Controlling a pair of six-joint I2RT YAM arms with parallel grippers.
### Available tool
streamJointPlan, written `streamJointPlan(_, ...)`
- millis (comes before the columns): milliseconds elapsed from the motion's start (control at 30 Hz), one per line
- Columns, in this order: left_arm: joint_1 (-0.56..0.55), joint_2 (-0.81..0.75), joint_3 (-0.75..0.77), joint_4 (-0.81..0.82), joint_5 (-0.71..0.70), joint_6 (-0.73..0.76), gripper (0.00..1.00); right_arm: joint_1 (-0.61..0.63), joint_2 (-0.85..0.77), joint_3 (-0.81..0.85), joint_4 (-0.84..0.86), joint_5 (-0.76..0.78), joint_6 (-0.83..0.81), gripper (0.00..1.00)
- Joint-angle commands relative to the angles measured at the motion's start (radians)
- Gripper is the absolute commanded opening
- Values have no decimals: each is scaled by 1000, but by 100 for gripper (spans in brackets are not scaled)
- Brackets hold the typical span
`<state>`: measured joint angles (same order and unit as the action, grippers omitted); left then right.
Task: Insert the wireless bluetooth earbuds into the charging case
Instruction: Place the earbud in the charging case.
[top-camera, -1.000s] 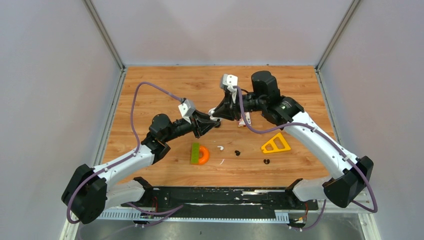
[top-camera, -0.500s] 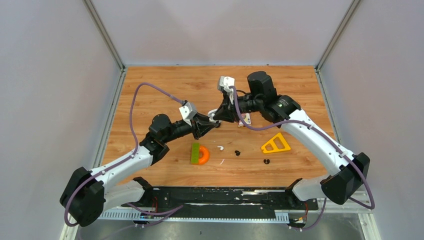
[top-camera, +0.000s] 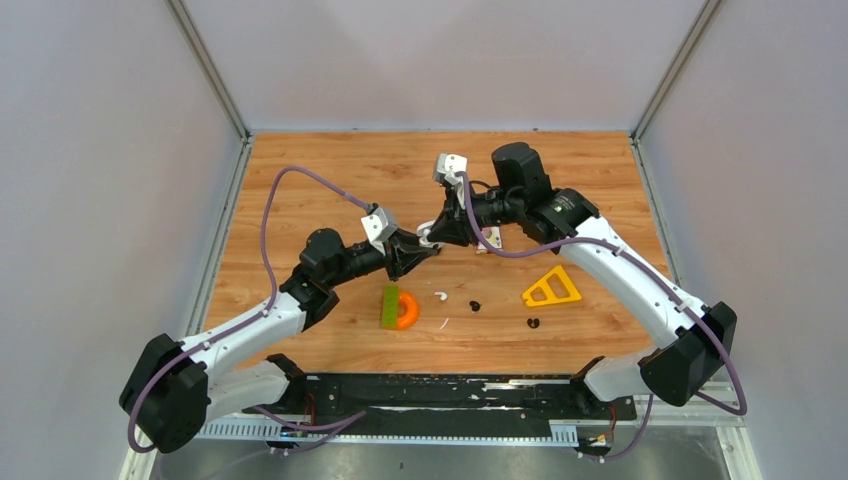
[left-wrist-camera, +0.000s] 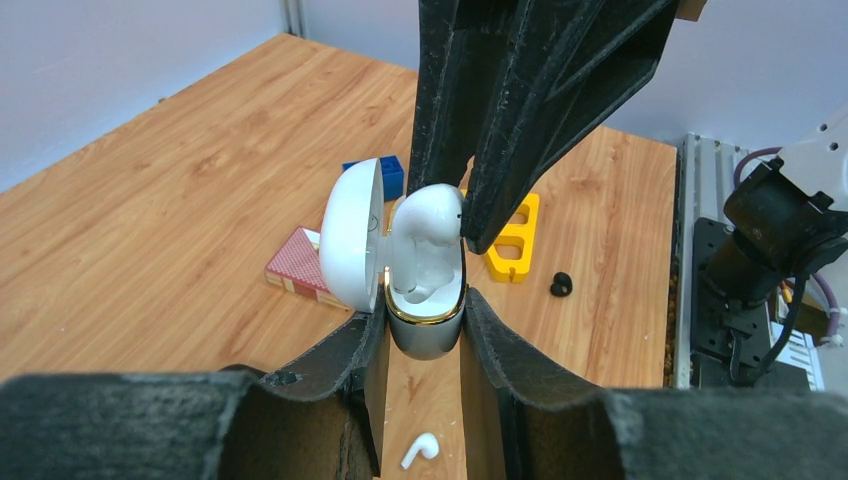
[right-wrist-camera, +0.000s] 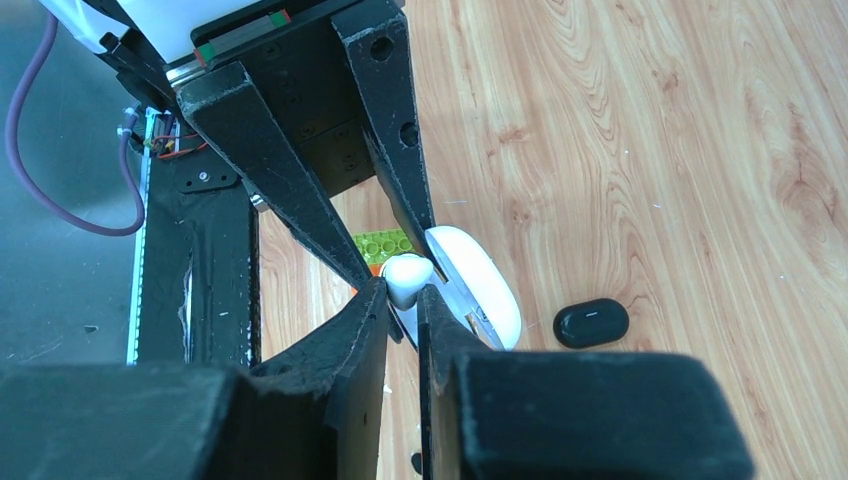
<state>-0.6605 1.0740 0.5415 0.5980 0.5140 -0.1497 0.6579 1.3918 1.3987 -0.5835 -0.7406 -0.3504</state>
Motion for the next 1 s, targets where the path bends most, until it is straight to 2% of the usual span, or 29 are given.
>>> streamJointPlan(0, -4, -20, 18, 19, -12, 21, 0, -4, -3, 41, -1, -12, -14, 0)
streamJointPlan(833, -5, -23, 13, 31, -4, 24, 0, 6, 36, 18, -8, -37, 3, 0)
streamJointPlan(867, -4, -24, 12, 31, -1, 24, 0, 5, 39, 21, -9, -30, 5, 1)
streamJointPlan(967, -4, -24, 10, 34, 4, 29, 0, 5, 61, 41, -29, -16, 15, 11)
